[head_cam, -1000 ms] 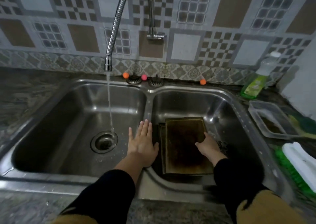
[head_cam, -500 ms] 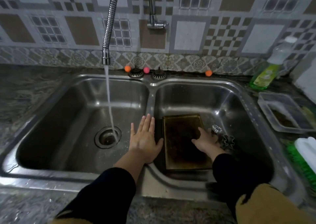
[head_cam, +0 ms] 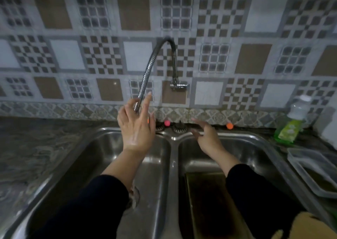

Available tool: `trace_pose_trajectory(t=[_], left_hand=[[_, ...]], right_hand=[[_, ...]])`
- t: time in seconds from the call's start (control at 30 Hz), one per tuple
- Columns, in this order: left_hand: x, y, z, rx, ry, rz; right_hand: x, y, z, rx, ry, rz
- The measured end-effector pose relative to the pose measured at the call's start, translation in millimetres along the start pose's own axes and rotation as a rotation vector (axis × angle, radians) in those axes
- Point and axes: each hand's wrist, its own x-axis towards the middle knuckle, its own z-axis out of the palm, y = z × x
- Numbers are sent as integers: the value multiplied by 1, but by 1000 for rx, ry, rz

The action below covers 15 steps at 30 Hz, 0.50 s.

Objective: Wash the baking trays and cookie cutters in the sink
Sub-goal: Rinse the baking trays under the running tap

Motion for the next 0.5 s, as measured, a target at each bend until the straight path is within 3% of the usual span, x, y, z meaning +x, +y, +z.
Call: trace_pose_trajectory(t=[0.1, 0.27, 0.5], left_hand=[[37, -13, -1, -83, -3, -34], [56, -26, 14, -422, -166, 12], [70, -17, 28, -726, -57, -7]], right_hand=[[29, -25, 1, 68, 80, -146], [77, -40, 6, 153, 209, -265], [130, -28, 10, 155, 356, -266]])
